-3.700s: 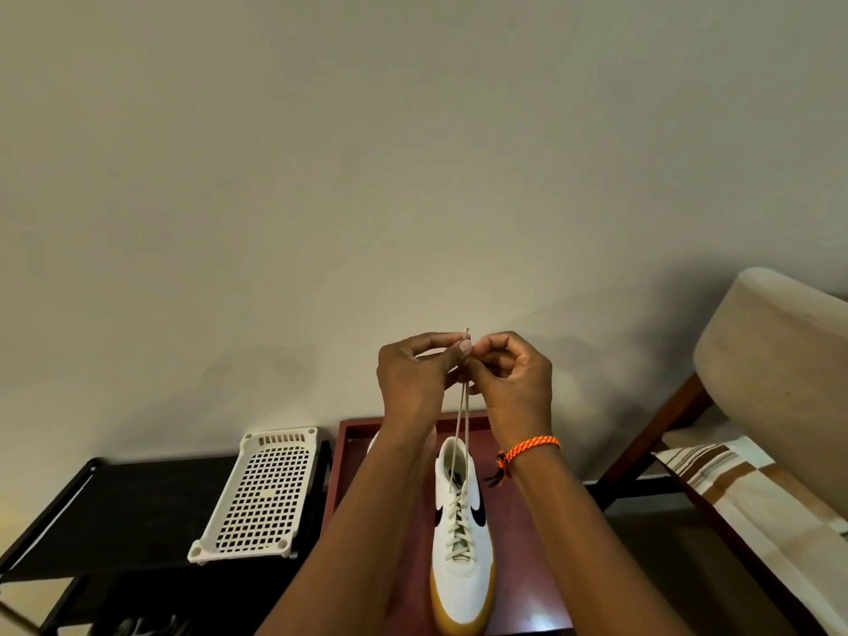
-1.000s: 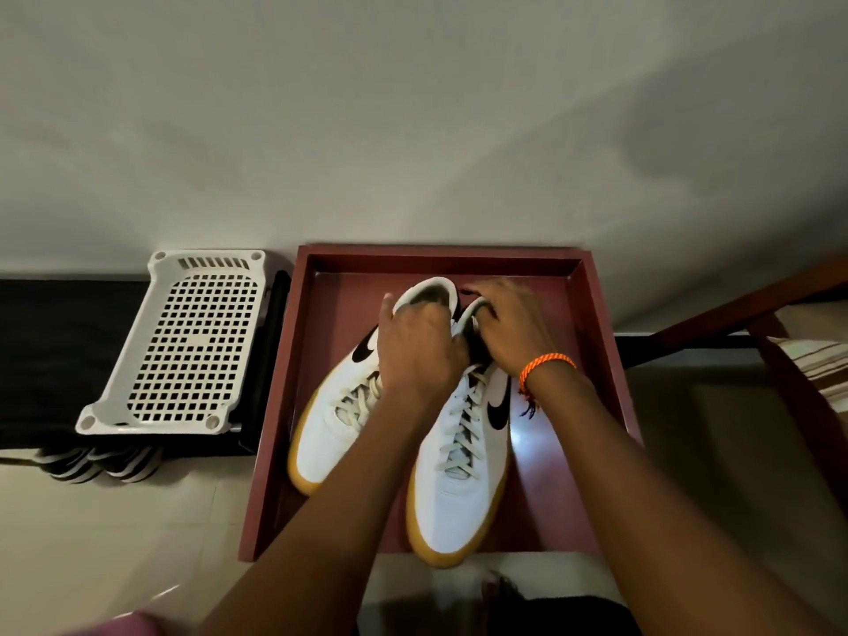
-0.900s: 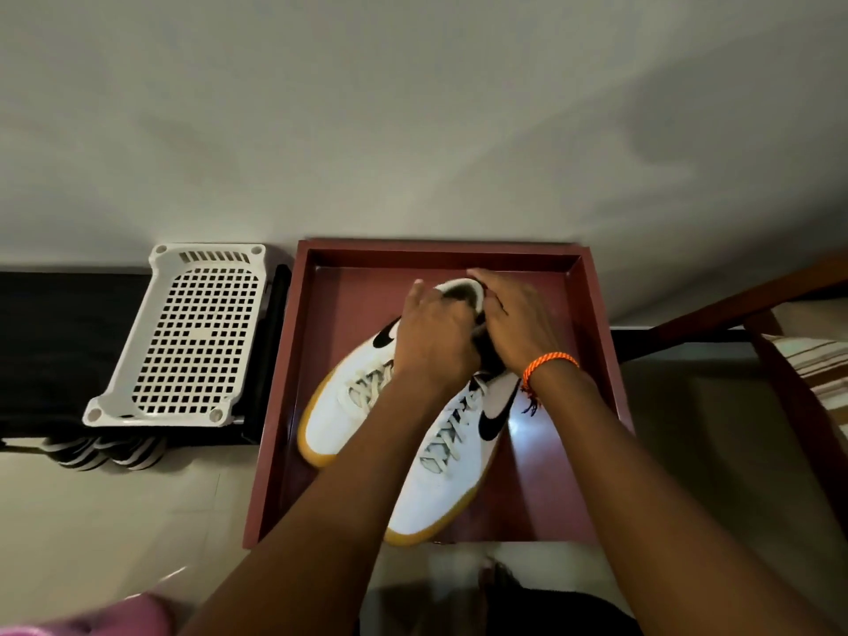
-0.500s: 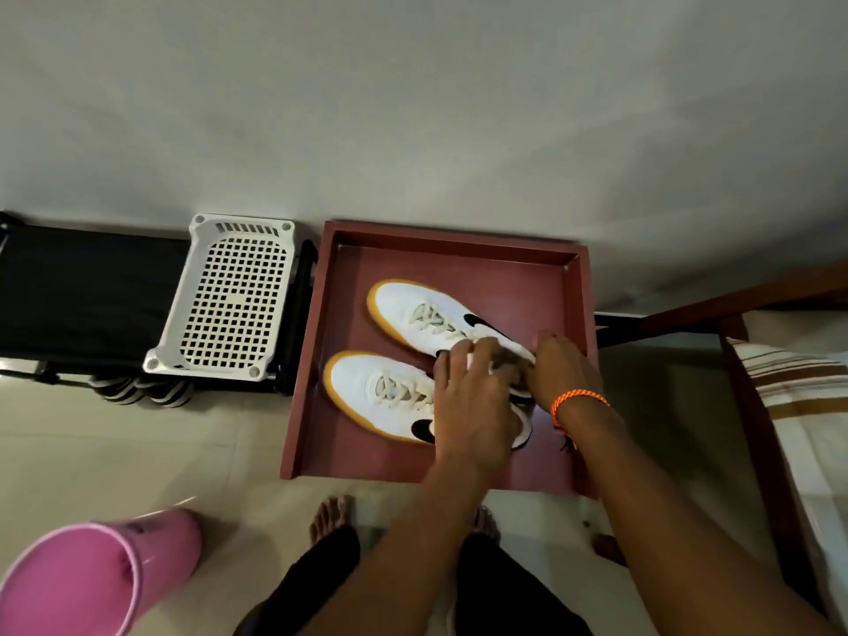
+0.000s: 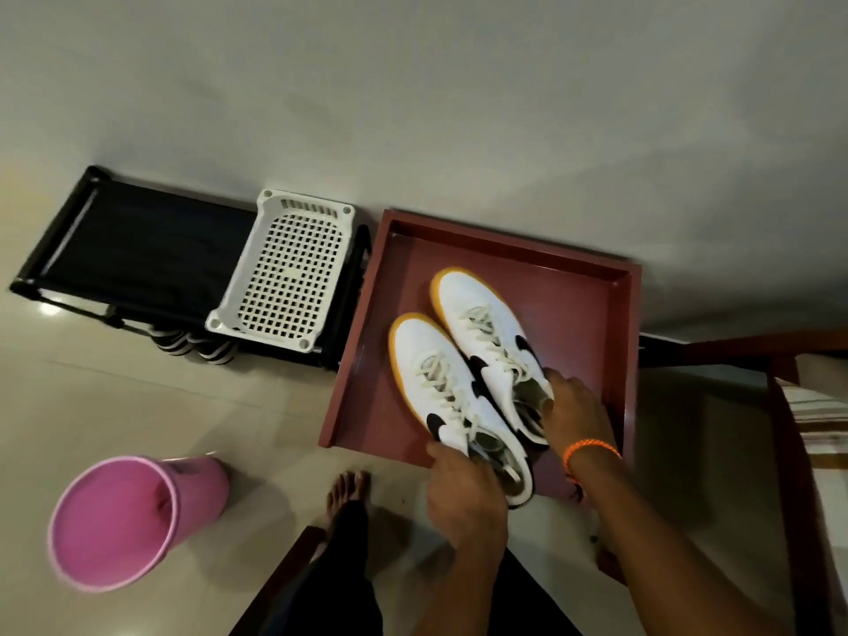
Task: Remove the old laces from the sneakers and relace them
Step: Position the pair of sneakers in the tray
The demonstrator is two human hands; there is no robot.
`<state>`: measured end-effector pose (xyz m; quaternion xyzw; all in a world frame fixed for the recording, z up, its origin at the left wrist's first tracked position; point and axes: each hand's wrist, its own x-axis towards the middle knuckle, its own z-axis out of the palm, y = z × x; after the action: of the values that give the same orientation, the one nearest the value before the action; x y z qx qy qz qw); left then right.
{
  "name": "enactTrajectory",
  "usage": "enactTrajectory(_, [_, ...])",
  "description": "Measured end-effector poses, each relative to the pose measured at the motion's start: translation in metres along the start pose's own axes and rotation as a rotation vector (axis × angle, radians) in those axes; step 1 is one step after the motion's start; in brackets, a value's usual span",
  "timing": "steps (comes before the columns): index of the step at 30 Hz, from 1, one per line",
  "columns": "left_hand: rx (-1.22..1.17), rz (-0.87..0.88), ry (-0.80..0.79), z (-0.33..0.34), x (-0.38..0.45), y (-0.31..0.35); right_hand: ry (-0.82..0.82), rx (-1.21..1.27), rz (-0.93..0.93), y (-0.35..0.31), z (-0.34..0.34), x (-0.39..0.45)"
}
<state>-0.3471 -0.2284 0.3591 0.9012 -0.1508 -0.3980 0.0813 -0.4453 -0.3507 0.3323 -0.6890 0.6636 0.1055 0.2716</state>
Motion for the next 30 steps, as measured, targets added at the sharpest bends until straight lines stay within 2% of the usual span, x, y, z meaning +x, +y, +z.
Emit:
enactTrajectory(3, [-0.080,0.007,0.041,-0.019,-0.015,-0.010,0.063,0.079,-0.030,-0.016,-0.008,-0.024])
enactTrajectory(5, [-0.226,-0.026,0.074,-0.039,-0.019,-0.012,0.100,0.128,-0.073,-0.039,-0.016,-0.039])
enactTrajectory(9, [-0.378,-0.140,0.255,-0.089,-0.004,-0.027,0.130,0.122,-0.215,-0.115,-0.024,-0.061])
enactTrajectory(16, [-0.647,-0.336,0.531,-0.173,0.053,-0.101,-0.077,0.069,-0.516,-0.270,0.020,-0.084])
enactTrajectory(23, [-0.662,-0.506,0.502,-0.203,0.121,-0.190,-0.372,-0.142,-0.652,-0.378,0.108,-0.088])
enactTrajectory(27, [-0.594,-0.521,0.420,-0.204,0.155,-0.227,-0.488,-0.215,-0.549,-0.393,0.162,-0.071])
enactTrajectory(30, [-0.544,-0.456,0.334,-0.199,0.189,-0.245,-0.499,-0.135,-0.419,-0.383,0.208,-0.047])
